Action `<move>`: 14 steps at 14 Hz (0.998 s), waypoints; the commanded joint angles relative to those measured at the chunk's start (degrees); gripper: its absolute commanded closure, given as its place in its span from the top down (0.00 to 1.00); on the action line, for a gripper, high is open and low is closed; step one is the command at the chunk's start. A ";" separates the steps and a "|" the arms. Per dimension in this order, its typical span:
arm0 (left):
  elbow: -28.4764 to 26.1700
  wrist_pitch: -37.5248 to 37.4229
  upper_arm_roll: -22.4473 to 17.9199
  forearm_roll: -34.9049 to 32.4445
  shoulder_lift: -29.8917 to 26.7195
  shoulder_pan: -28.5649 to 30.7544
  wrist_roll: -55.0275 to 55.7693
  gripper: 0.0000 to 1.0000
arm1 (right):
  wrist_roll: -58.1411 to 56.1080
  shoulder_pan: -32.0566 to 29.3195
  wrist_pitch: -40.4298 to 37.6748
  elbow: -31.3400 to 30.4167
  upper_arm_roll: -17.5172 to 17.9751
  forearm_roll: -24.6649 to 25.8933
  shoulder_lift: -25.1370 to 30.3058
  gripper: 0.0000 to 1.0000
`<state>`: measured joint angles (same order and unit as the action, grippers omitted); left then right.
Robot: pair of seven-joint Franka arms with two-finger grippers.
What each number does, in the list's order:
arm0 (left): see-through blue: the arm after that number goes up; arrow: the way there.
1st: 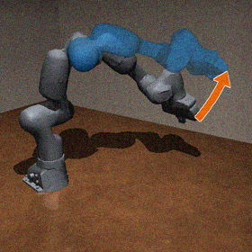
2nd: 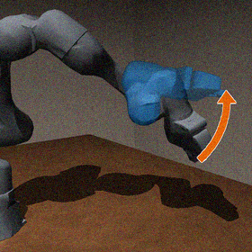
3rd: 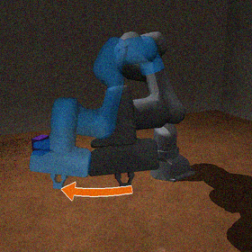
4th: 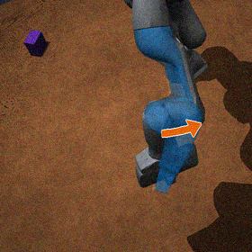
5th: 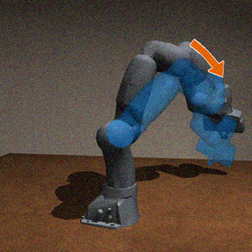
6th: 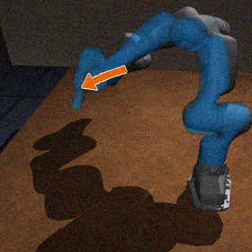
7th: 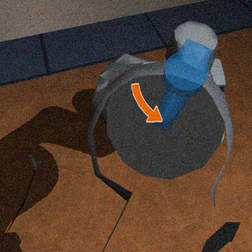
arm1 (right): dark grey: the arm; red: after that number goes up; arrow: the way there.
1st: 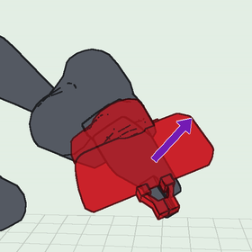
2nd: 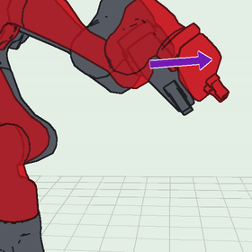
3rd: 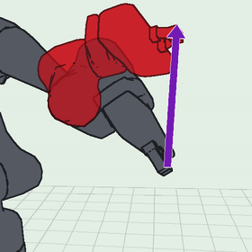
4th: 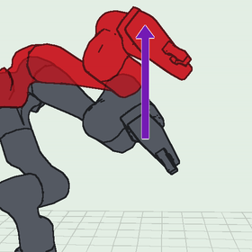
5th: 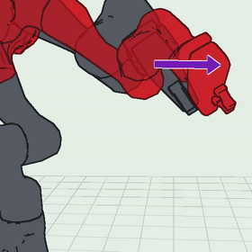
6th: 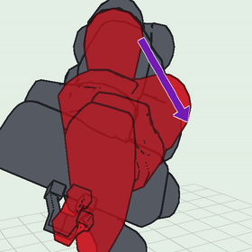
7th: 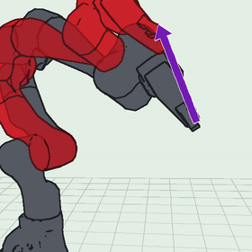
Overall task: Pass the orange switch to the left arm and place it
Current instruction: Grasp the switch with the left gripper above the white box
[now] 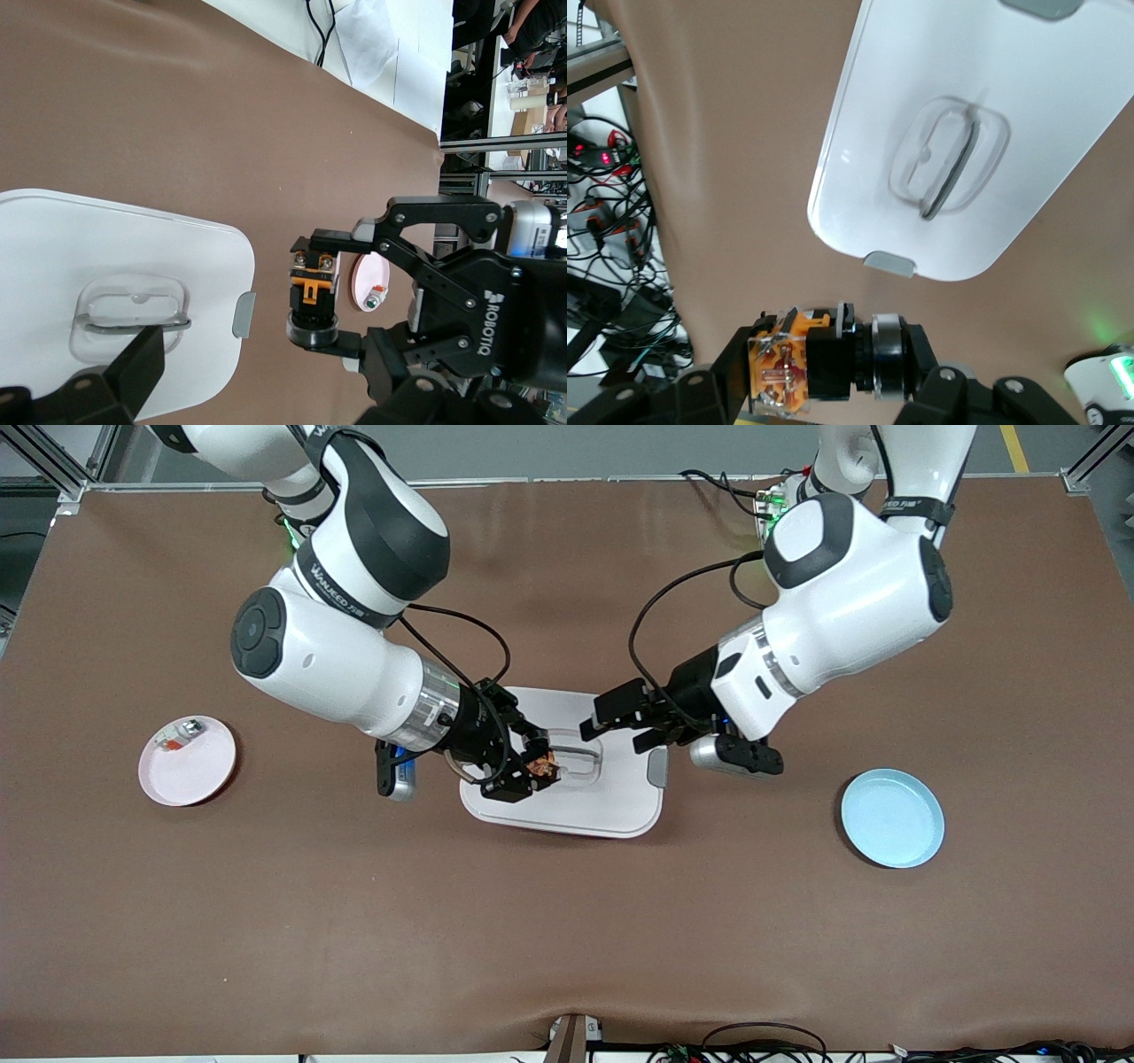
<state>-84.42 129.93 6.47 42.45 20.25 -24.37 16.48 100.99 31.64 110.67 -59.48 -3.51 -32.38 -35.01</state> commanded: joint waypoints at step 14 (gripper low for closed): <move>5.32 3.93 0.83 1.23 6.02 -0.68 -9.27 1.00 | 4.04 -0.44 5.07 3.14 3.85 -1.10 -1.12 0.00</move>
<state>-80.41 133.01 7.10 42.45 25.35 -24.84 8.48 104.05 31.62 114.72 -58.51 -0.88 -32.53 -35.02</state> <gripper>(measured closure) 0.000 0.282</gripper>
